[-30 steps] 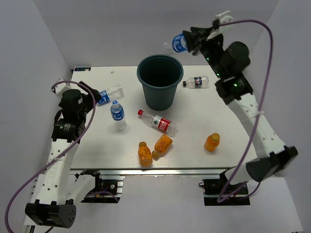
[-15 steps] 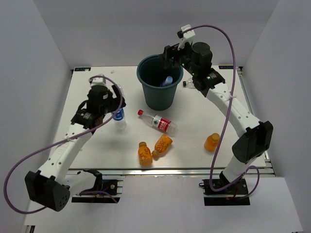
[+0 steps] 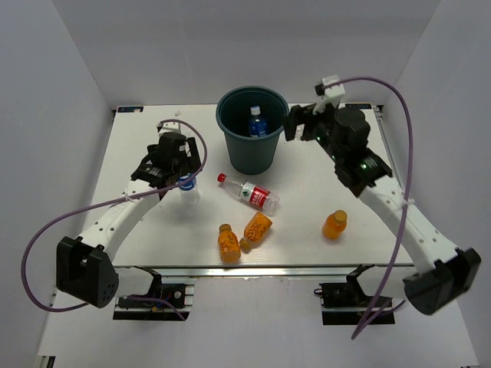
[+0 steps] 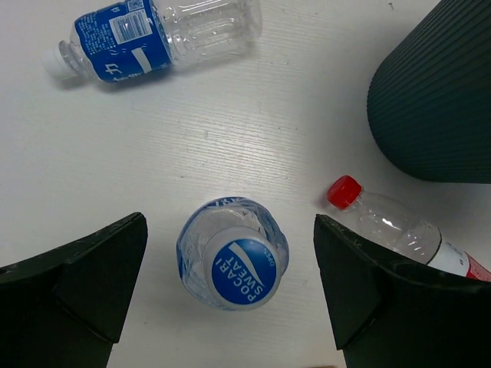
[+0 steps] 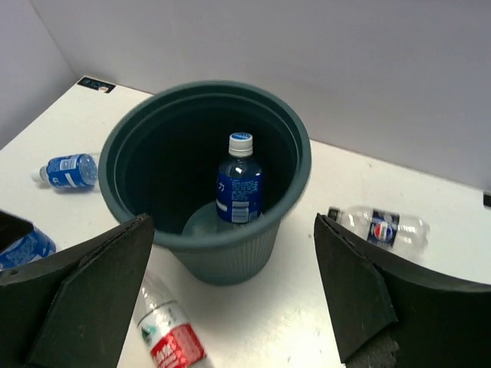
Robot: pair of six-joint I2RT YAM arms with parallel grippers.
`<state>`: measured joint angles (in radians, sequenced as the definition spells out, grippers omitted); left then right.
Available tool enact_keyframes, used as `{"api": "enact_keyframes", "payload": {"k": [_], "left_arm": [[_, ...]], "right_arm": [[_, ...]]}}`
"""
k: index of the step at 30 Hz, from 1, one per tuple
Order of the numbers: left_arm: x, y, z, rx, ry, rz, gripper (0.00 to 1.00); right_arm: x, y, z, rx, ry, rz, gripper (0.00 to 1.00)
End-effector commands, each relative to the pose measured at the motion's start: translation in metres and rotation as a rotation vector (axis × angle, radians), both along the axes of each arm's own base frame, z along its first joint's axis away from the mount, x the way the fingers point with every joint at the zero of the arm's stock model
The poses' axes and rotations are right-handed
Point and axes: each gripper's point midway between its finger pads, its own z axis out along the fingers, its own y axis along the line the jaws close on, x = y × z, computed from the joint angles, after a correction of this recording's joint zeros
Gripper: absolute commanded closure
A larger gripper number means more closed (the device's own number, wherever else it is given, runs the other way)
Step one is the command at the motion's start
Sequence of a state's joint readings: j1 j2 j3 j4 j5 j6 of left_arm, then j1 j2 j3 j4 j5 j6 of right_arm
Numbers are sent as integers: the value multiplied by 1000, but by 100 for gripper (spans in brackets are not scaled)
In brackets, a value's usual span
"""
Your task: Put the plastic bottles in the bin
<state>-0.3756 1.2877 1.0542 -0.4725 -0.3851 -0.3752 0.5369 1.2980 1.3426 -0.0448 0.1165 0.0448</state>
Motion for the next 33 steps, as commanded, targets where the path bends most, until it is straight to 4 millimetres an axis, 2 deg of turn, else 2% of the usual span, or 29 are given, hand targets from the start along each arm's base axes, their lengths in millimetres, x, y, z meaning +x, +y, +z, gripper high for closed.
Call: {"api": "enact_keyframes", "payload": {"k": [1, 4, 8, 11, 12, 16, 18, 19, 21, 23, 24, 26, 27, 28, 30, 32, 33], "left_arm": [[11, 1, 10, 28, -48, 1, 2], [10, 2, -4, 49, -7, 0, 2], [8, -4, -12, 22, 1, -18, 3], [9, -11, -6, -8, -15, -43, 23], [8, -11, -4, -13, -20, -45, 36], [8, -9, 12, -21, -61, -35, 61], [9, -7, 29, -28, -96, -22, 71], [9, -4, 36, -26, -111, -11, 81], [10, 0, 59, -31, -168, 8, 84], [10, 12, 80, -11, -221, 68, 90], [13, 14, 105, -23, -270, 85, 90], [15, 15, 134, -35, -324, 88, 94], [16, 14, 167, -57, -393, 81, 97], [17, 12, 183, -71, -432, 71, 97], [20, 2, 233, -129, -562, 16, 96], [23, -15, 270, -185, -657, -66, 95], [27, -22, 282, -198, -681, -101, 95]], "right_arm": [[-21, -25, 1, 80, -26, -74, 11], [-38, -41, -19, 100, -2, -114, 11], [-51, -59, -38, 114, 27, -168, 11], [-56, -67, -45, 119, 37, -201, 11], [-60, -71, -52, 102, 61, -210, 11], [-65, -83, -59, 103, 68, -258, 11], [-68, -88, -63, 103, 68, -275, 11], [-69, -90, -66, 98, 72, -288, 11], [-70, -95, -73, 92, 79, -305, 11], [-68, -102, -76, 88, 72, -346, 11], [-65, -104, -77, 83, 74, -361, 11], [-63, -109, -80, 66, 94, -391, 11], [-61, -109, -79, 61, 99, -396, 11], [-61, -110, -81, 55, 106, -401, 11], [-59, -113, -84, 52, 108, -415, 11], [-58, -117, -84, 54, 105, -433, 11], [-57, -119, -83, 54, 101, -442, 11]]}}
